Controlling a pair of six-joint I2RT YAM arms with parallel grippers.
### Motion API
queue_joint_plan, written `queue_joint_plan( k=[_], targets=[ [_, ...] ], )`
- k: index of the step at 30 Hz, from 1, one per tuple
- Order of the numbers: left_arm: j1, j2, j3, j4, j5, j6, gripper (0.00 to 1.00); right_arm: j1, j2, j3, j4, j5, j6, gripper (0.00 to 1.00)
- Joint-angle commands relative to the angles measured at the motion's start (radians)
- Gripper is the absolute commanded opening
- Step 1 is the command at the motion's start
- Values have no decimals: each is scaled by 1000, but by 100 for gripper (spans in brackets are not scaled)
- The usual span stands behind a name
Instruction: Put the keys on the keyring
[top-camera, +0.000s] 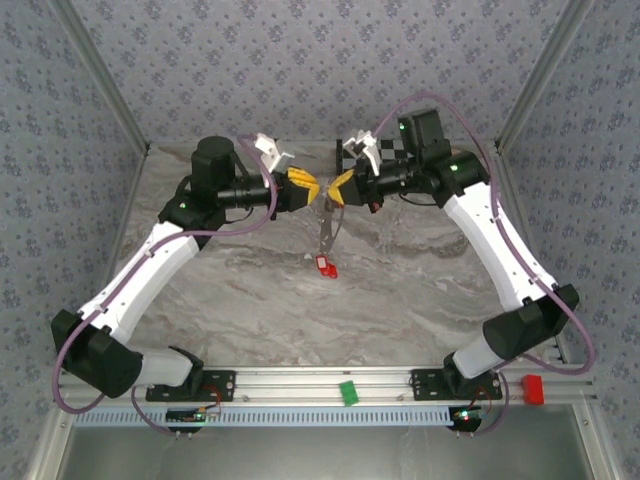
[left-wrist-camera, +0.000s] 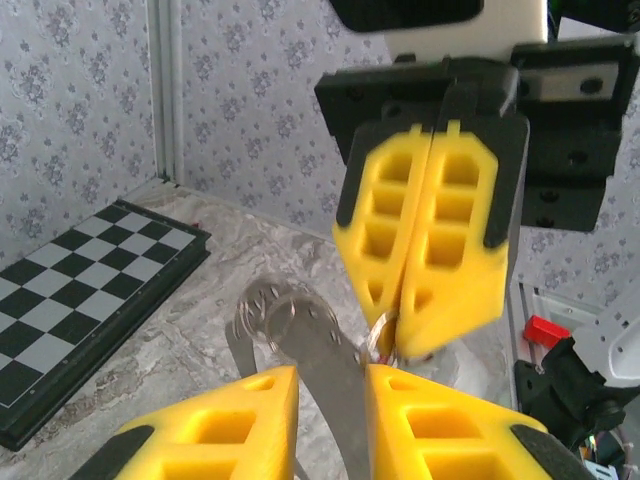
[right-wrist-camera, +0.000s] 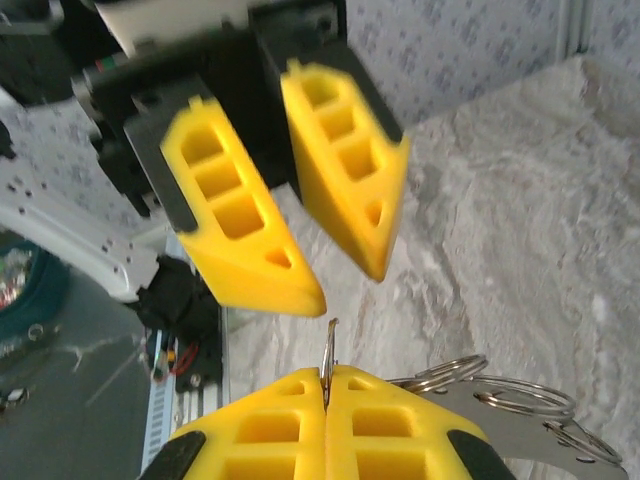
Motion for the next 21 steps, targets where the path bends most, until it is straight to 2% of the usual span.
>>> queue_joint_plan(
  k=[1,14,21],
  targets=[
    [1,5,55,-77,44,77,24,19,17,50,-150,47,-114,0],
    [-12,50,118,-267,96,213,25,36,37,70,-157,57,-132,0],
    [-24,77,126,-276,103,219,26,42,41,73,-161,51,-133,0]
  ],
)
